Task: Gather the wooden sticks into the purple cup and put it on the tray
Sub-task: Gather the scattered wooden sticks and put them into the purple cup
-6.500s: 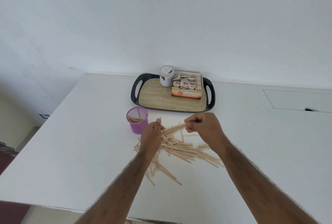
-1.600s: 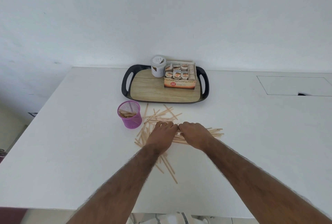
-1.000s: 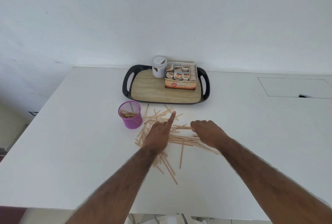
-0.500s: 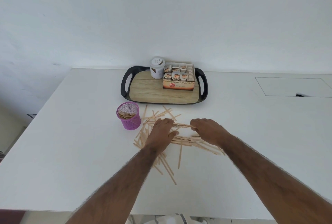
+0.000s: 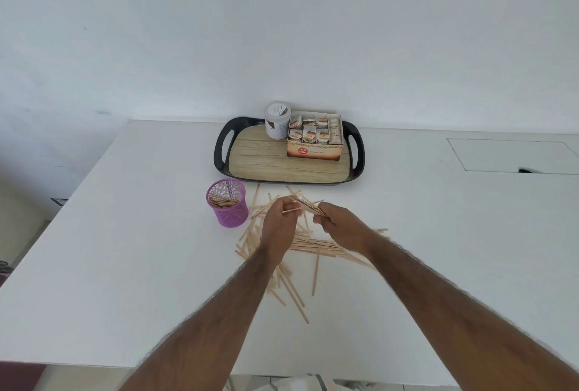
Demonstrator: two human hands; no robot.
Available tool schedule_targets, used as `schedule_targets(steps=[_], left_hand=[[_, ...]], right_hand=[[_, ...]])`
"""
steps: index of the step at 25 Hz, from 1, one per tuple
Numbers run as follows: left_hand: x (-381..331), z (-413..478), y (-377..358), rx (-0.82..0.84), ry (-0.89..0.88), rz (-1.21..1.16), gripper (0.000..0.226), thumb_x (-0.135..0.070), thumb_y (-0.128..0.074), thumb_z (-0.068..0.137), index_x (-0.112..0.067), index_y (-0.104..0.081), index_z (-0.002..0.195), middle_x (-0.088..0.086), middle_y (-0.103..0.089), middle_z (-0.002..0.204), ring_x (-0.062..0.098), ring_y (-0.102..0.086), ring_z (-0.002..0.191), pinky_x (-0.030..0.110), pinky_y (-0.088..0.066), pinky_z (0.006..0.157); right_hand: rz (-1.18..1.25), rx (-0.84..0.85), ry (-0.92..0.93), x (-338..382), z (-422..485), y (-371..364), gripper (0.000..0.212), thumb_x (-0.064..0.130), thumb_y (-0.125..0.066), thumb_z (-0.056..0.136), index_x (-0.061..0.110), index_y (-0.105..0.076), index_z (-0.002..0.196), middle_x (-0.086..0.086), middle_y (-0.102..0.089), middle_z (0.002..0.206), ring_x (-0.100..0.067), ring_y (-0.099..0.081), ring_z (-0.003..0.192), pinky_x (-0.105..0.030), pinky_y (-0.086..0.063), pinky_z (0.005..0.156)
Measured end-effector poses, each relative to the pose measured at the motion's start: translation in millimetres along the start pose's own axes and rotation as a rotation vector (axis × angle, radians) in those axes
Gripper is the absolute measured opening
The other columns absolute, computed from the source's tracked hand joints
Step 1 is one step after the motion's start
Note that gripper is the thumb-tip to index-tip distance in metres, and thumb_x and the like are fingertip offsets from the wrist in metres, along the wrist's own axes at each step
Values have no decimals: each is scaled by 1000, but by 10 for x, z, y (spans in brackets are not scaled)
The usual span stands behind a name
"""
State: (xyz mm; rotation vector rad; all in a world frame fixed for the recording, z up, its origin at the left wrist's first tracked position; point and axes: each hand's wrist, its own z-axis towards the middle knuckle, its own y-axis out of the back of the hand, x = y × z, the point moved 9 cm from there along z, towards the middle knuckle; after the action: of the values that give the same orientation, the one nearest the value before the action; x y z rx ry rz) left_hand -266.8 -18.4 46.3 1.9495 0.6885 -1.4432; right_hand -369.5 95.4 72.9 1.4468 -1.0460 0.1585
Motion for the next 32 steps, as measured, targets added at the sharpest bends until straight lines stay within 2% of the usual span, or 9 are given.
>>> schedule_targets(steps=[3,8,11,13,17,22,26,29,32], left_hand=[[5,-24,-72,42,-22,37,20,-5,-51,92,-12,-70,90,10,-74,96,13,-59,78,27,-47,72],[71,-48,-108,64,-2,-38,23,-5,-50,94,-10,-70,82,-1,-73,84,11,-66,84,34,-51,84],[107,-63,-76,28,53,-112,26,-4,-48,93,-12,-73,92,-1,-75,98,15,-67,99,37,-51,92],[84,-88,-20,-21,68,-108,31,-4,-46,95,-16,-71,109,-8,-69,114,9,-61,112,29,-46,95],[-32,-100,94,-124,10,-148,30,-10,-44,100,-17,-68,116,-12,-64,116,7,-56,115,27,-42,95],[21,-179,-90,-59,145,-412,31,-3,-44,98,-12,-72,107,-1,-73,115,14,-63,116,29,-46,98],[75,-358,-468,107,360,-817,37,-20,-34,109,-4,-66,116,14,-71,124,25,-65,119,36,-49,99],[-51,-404,-609,141,463,-1155,48,-34,-31,110,1,-63,119,20,-68,128,28,-71,108,40,-54,92],[-193,-337,-594,146,428,-1312,53,-38,-32,108,1,-68,111,19,-73,115,27,-72,103,38,-50,104]], right_hand=[[81,-30,-8,64,54,-99,18,18,-45,104,9,-50,90,2,-51,75,-16,-45,67,-33,-39,62],[140,-47,-22,143,77,-214,27,20,-44,106,26,-43,80,8,-47,73,-10,-42,65,-29,-37,61],[196,-65,-66,99,80,-242,18,20,-45,106,16,-50,89,7,-47,75,-10,-43,66,-28,-36,61],[283,-111,-107,72,72,-194,19,21,-47,105,14,-51,88,5,-47,75,-11,-41,66,-27,-35,60],[445,-249,-148,37,41,0,26,29,-54,103,5,-57,92,2,-47,73,-12,-41,64,-28,-36,59],[851,-409,-122,231,-3,286,37,35,-65,98,17,-47,71,2,-34,57,-12,-27,48,-27,-25,43],[1138,-423,-6,559,12,465,38,28,-67,98,18,-47,67,-1,-29,49,-13,-20,41,-23,-18,39],[1262,-414,68,732,12,486,23,21,-65,99,10,-57,81,0,-35,46,-10,-26,35,-20,-24,36],[1316,-402,82,774,1,420,35,16,-68,96,8,-53,65,-5,-44,49,-15,-38,39,-25,-36,44]])
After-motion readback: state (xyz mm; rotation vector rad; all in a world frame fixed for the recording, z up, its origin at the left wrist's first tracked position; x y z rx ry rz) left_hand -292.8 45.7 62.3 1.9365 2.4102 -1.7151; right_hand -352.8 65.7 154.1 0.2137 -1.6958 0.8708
